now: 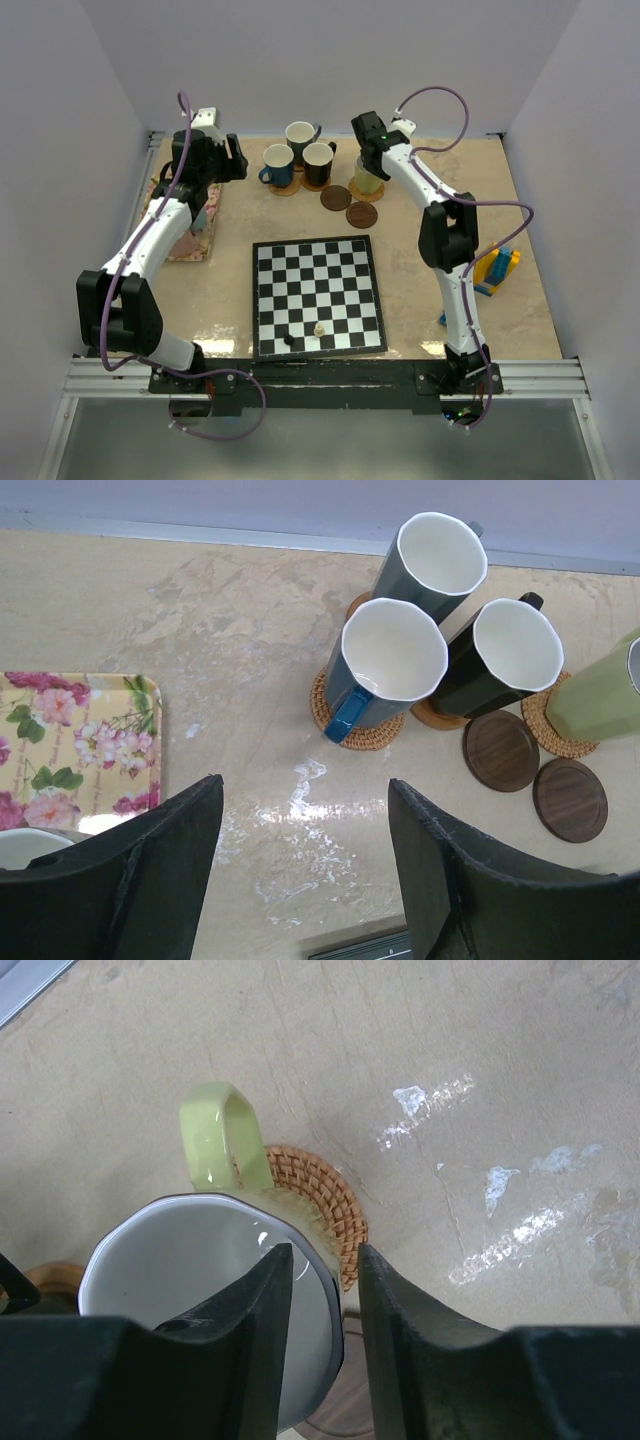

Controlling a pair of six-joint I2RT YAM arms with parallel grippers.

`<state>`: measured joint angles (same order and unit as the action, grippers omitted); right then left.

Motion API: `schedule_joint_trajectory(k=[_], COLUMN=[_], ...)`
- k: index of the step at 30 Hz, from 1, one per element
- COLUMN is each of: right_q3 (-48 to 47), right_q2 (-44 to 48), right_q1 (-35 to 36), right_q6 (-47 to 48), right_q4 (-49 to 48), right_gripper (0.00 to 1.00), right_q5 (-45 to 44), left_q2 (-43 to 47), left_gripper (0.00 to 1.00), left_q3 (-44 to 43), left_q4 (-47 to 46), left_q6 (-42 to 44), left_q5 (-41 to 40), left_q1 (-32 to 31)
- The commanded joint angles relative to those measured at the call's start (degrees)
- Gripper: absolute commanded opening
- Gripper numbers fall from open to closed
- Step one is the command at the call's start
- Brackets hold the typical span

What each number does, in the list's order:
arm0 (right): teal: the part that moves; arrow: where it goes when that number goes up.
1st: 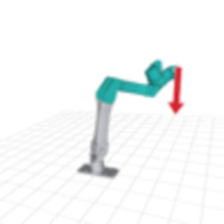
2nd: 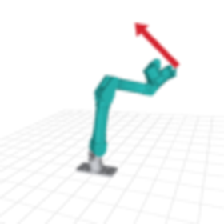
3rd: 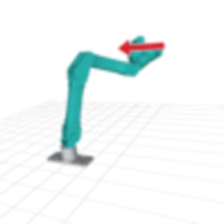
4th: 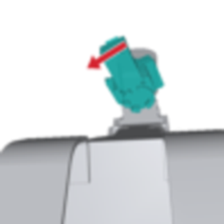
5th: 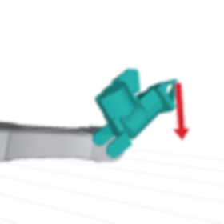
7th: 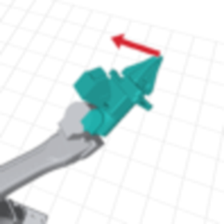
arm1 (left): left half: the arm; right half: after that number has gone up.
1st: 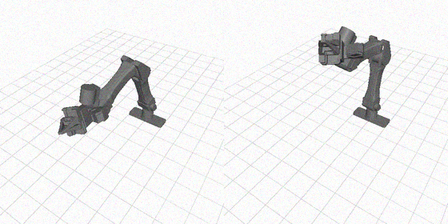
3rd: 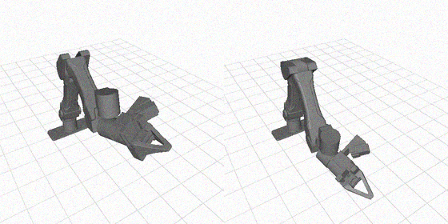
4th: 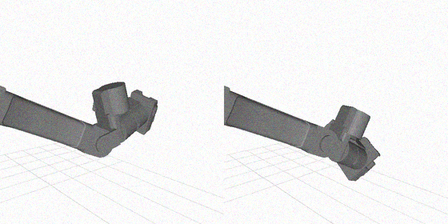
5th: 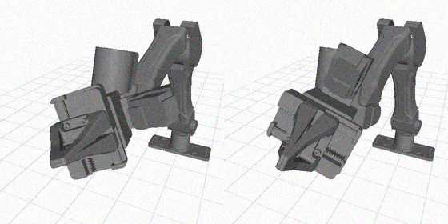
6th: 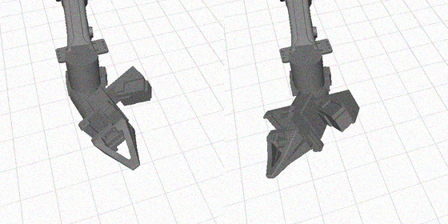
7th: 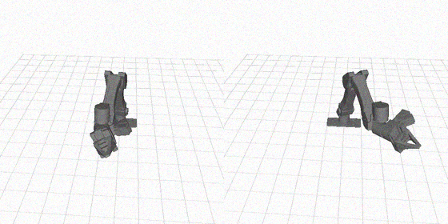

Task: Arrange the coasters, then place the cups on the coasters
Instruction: Place the cup on the coaster.

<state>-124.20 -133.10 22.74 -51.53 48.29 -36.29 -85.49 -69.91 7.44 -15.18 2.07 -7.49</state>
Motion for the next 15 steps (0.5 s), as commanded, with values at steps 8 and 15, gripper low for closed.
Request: schedule_joint_trajectory(k=[8,15], right_q3=[5.09,20.13], right_q2=[10.47,25.07], right_q1=[-0.07,-0.5], right_q6=[1.25,5.9], right_q4=[-8.11,-26.03], right_gripper=[0.63,0.67], right_q5=[-0.18,0.69], left_q2=[1.03,1.03], left_gripper=[0.72,0.72], left_q3=[-1.19,-1.54], left_q4=[-1.9,-1.82], left_q6=[0.85,0.5], left_q5=[0.57,1.01], left_q1=[0.54,0.54])
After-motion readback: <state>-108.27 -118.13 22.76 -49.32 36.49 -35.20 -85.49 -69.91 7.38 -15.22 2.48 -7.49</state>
